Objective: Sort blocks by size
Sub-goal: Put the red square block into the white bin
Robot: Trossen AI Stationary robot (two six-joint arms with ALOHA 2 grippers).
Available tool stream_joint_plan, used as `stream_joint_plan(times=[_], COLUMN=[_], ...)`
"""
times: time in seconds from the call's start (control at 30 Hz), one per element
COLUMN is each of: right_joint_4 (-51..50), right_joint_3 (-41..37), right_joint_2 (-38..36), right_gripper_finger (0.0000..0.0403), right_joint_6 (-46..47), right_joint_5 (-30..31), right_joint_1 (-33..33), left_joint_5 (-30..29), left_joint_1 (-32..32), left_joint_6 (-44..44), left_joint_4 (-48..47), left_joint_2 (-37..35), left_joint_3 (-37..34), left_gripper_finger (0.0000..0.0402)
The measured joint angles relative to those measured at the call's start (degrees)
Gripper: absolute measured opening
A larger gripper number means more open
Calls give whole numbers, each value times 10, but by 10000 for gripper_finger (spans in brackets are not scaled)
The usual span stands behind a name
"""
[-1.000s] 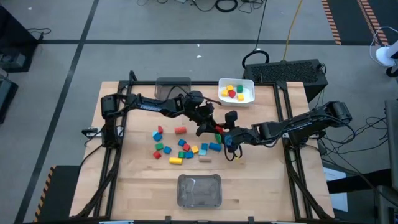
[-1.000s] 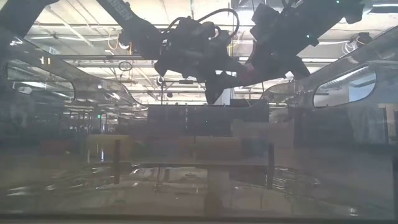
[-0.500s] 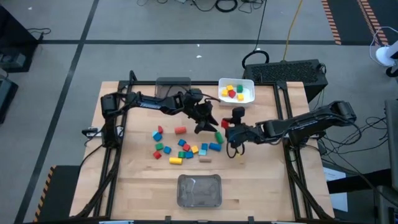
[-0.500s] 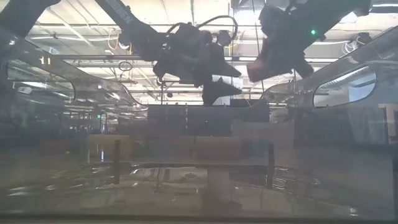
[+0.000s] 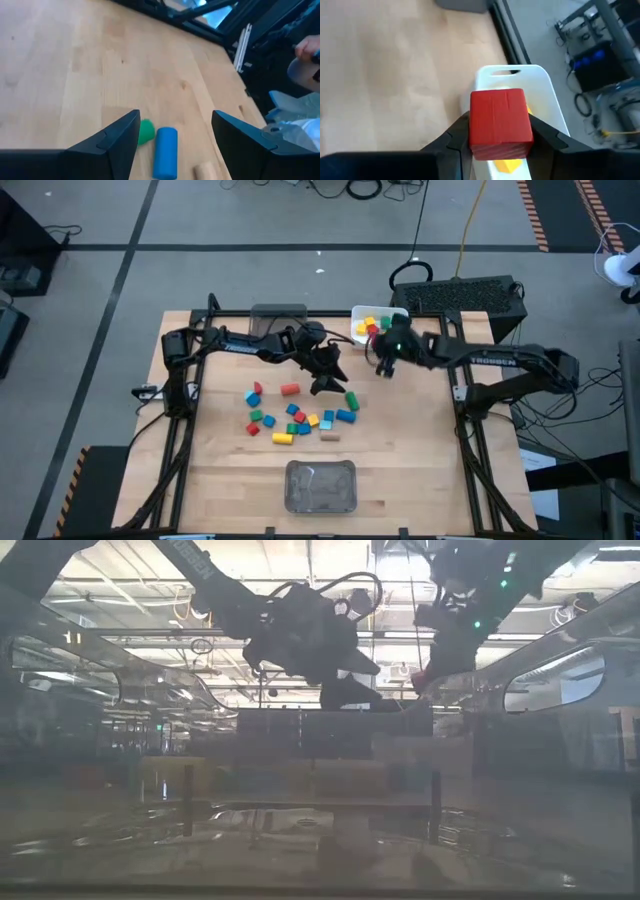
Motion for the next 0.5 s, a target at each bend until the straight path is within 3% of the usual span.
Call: stream_joint_plan(times=[0.27, 0.5], right_joint_4=[30, 36], right_joint_3=[0, 0], right_joint_2=[28, 109], right_gripper_finger=[120, 121], right_joint_6=[68, 117], right_joint_5=[-88, -129], right_joint_1=[-150, -214], left_joint_5=[-27, -131], left_joint_1=[1, 2], left_joint_6=[32, 77], left_joint_4=[-35, -45], left_joint_2=[-51, -166], left_joint_3=[-35, -104], left_gripper_finger=[247, 247])
